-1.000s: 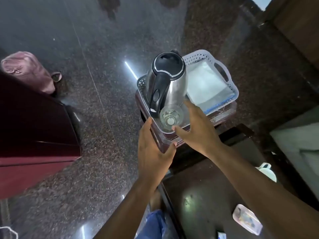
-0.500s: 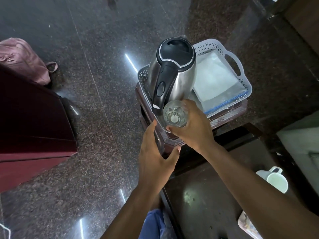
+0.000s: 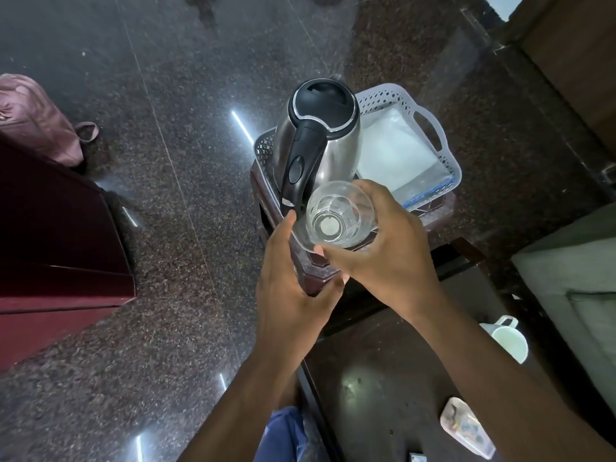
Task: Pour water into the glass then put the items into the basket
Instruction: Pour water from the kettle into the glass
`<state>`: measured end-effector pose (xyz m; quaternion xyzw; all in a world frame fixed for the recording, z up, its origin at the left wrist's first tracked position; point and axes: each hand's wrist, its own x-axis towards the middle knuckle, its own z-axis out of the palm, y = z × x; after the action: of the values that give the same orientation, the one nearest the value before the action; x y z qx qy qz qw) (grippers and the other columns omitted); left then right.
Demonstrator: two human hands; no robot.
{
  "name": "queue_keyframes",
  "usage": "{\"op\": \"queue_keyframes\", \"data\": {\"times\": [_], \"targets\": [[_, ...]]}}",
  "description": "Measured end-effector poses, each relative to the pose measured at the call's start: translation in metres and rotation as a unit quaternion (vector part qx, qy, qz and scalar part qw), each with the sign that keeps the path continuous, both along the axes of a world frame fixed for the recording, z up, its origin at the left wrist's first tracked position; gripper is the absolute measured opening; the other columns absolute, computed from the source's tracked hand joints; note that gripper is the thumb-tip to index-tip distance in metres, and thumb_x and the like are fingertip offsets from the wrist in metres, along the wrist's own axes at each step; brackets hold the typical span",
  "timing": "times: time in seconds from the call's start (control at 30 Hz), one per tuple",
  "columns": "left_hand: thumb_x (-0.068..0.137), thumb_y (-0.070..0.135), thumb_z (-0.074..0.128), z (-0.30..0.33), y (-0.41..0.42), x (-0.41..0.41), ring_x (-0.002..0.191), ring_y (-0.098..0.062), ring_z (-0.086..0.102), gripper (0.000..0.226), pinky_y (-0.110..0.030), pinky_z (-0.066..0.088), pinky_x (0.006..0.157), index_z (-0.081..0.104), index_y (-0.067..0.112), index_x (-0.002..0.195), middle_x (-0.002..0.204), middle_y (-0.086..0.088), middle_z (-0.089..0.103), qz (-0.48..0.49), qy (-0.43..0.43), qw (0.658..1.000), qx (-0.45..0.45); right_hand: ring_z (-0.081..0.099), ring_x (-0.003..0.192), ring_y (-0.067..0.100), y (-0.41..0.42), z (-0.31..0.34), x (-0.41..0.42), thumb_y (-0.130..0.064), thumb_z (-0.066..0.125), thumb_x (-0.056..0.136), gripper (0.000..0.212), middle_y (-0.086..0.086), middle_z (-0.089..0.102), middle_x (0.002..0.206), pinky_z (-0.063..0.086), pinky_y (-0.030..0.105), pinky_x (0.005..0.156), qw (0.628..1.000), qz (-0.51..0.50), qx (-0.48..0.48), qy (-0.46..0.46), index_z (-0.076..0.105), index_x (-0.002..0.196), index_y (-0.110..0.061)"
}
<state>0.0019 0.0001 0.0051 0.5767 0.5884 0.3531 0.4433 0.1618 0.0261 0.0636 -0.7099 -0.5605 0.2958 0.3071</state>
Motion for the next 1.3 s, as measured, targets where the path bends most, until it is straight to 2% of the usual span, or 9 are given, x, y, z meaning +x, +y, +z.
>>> {"op": "queue_keyframes", "data": {"times": [0.2, 0.37, 0.5, 0.63, 0.83, 0.9, 0.97, 1.1, 1.3], "targets": [[0.084, 0.037, 0.093, 0.023, 0.012, 0.006, 0.151, -0.021, 0.058, 0.101, -0.052, 0.055, 0.117, 0.039, 0.021, 0.169, 0.163, 0.003, 0.057, -0.015, -0.060, 0.994, 0.089, 0.072, 0.109, 0.004, -0.013, 0.043, 0.003, -0.051, 0.090, 0.061, 0.080, -0.016, 0.075, 0.114, 0.063, 0.036, 0.092, 0.997, 0.040, 0.001, 0.060, 0.060, 0.133, -0.037], [0.080, 0.036, 0.098, 0.031, 0.016, 0.009, 0.127, -0.021, 0.074, 0.092, -0.039, 0.064, 0.099, 0.052, 0.020, 0.158, 0.141, 0.009, 0.070, -0.010, -0.119, 0.983, 0.139, 0.073, 0.106, 0.001, -0.022, 0.053, -0.003, -0.047, 0.093, 0.059, 0.072, -0.018, 0.074, 0.112, 0.064, 0.030, 0.084, 0.995, 0.061, 0.027, 0.073, 0.061, 0.123, -0.041], [0.078, 0.020, 0.100, 0.032, 0.017, 0.001, 0.121, -0.028, 0.076, 0.086, -0.055, 0.065, 0.096, 0.057, 0.016, 0.152, 0.135, 0.001, 0.074, 0.009, -0.160, 0.977, 0.143, 0.070, 0.114, -0.002, -0.019, 0.053, -0.005, -0.064, 0.085, 0.066, 0.074, -0.021, 0.073, 0.122, 0.063, 0.028, 0.091, 0.993, 0.087, 0.019, 0.074, 0.057, 0.132, -0.047], [0.077, 0.020, 0.098, 0.036, 0.018, -0.015, 0.124, -0.006, 0.073, 0.082, -0.022, 0.059, 0.100, 0.057, 0.017, 0.148, 0.134, 0.028, 0.069, 0.028, -0.119, 0.978, 0.171, 0.064, 0.123, -0.011, -0.002, 0.045, -0.005, -0.077, 0.063, 0.084, 0.078, -0.019, 0.070, 0.135, 0.055, 0.019, 0.100, 0.991, 0.060, -0.005, 0.119, 0.059, 0.148, -0.032], [0.072, 0.024, 0.098, 0.034, 0.018, -0.046, 0.126, 0.006, 0.067, 0.088, -0.013, 0.056, 0.100, 0.057, 0.006, 0.148, 0.136, 0.042, 0.062, 0.059, -0.088, 0.980, 0.168, 0.069, 0.080, -0.005, 0.047, 0.005, -0.027, -0.048, 0.064, 0.103, 0.028, -0.020, 0.074, 0.082, 0.052, 0.016, 0.078, 0.984, -0.080, -0.002, 0.162, 0.080, 0.100, -0.026], [0.074, 0.034, 0.094, 0.036, 0.020, -0.056, 0.129, 0.009, 0.064, 0.089, -0.013, 0.054, 0.103, 0.058, 0.004, 0.149, 0.139, 0.044, 0.059, 0.060, -0.070, 0.981, 0.171, 0.057, 0.053, -0.008, 0.061, -0.012, -0.037, -0.050, 0.064, 0.102, 0.042, -0.024, 0.059, 0.052, 0.041, 0.005, 0.058, 0.978, -0.098, -0.025, 0.185, 0.070, 0.062, -0.035], [0.073, 0.040, 0.094, 0.038, 0.022, -0.063, 0.131, 0.007, 0.064, 0.091, -0.015, 0.054, 0.105, 0.058, 0.008, 0.150, 0.141, 0.043, 0.058, 0.066, -0.059, 0.982, 0.165, 0.061, 0.050, -0.002, 0.071, -0.023, -0.048, -0.058, 0.066, 0.097, 0.051, -0.013, 0.067, 0.052, 0.048, 0.010, 0.057, 0.961, -0.131, -0.043, 0.239, 0.072, 0.059, -0.025], [0.071, 0.043, 0.094, 0.041, 0.027, -0.076, 0.132, 0.002, 0.066, 0.094, -0.027, 0.059, 0.107, 0.057, 0.012, 0.151, 0.142, 0.040, 0.059, 0.074, -0.047, 0.983, 0.163, 0.080, 0.089, 0.036, 0.085, -0.029, -0.074, -0.067, 0.065, 0.089, 0.072, 0.025, 0.080, 0.087, 0.062, 0.055, 0.096, 0.903, -0.178, -0.064, 0.385, 0.079, 0.082, 0.003], [0.070, 0.040, 0.096, 0.040, 0.035, -0.081, 0.133, -0.010, 0.069, 0.094, -0.061, 0.062, 0.104, 0.057, 0.014, 0.152, 0.142, 0.037, 0.061, 0.091, -0.029, 0.983, 0.159, 0.060, 0.047, 0.018, 0.097, -0.041, -0.102, -0.062, 0.060, 0.097, 0.065, 0.008, 0.064, 0.055, 0.053, 0.030, 0.054, 0.850, -0.262, 0.008, 0.457, 0.068, 0.051, -0.018]]}}
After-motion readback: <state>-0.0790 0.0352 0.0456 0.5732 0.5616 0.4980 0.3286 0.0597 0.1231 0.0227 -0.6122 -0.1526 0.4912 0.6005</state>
